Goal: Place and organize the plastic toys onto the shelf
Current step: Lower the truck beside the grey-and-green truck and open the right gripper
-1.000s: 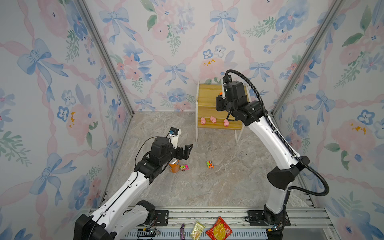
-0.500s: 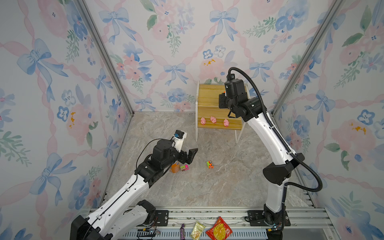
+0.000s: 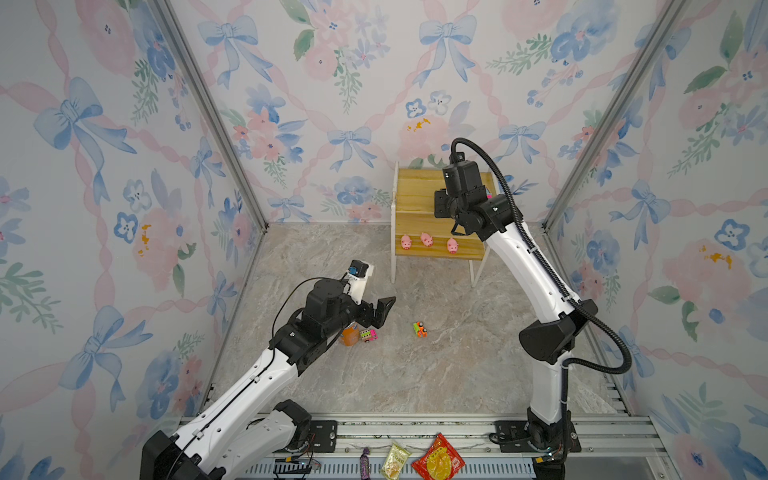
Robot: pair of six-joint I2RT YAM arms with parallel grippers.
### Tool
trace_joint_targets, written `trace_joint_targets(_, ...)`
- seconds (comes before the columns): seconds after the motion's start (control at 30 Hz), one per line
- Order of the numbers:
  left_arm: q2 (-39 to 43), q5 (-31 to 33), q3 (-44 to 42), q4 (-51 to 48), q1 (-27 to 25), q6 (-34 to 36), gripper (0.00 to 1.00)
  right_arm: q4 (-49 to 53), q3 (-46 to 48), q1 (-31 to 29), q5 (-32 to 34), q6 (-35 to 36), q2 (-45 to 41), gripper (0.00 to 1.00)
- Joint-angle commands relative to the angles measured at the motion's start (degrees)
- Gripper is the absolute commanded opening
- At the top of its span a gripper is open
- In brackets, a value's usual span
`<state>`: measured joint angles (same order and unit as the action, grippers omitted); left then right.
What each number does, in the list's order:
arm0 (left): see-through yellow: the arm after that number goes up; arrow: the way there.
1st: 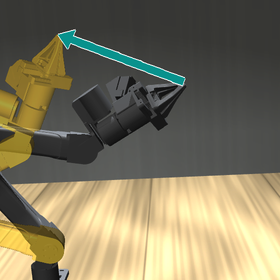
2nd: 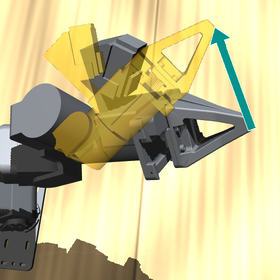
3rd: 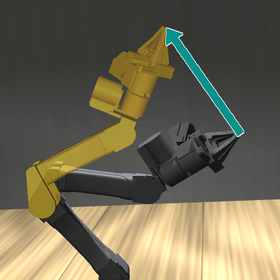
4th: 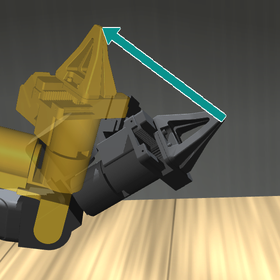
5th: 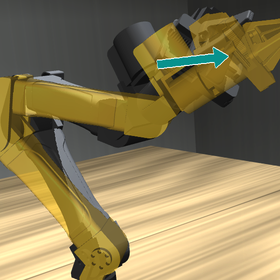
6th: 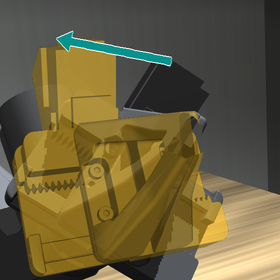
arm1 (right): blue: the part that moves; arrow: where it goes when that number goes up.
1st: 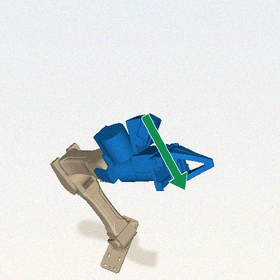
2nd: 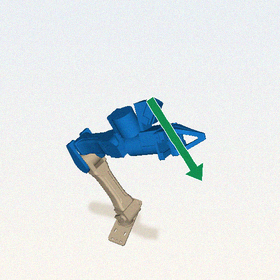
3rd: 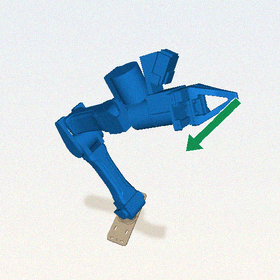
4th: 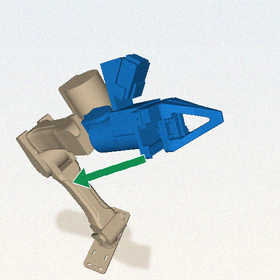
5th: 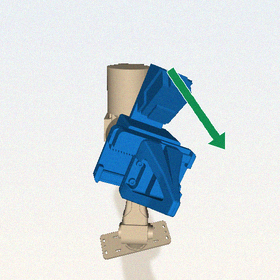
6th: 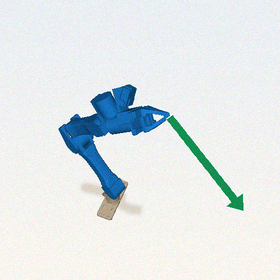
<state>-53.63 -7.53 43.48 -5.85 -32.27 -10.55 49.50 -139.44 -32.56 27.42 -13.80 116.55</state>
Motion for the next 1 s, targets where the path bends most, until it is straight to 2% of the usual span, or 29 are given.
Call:
trace_joint_targets(0.0,0.3,0.0,0.4,0.3,-0.4,0.8,0.98,0.3,-2.8,0.9,0.0,-0.6,1.0,0.29)
trace_joint_targets(0.63,-0.3,0.3,0.5,0.2,-0.2,0.7,0.98,-0.2,-7.2,1.5,-0.4,0.2,4.1,0.36)
trace_joint_targets(0.97,-0.7,1.1,0.5,0.2,-0.1,0.8,0.98,-3.1,-8.8,1.2,-0.1,3.7,0.2,0.52)
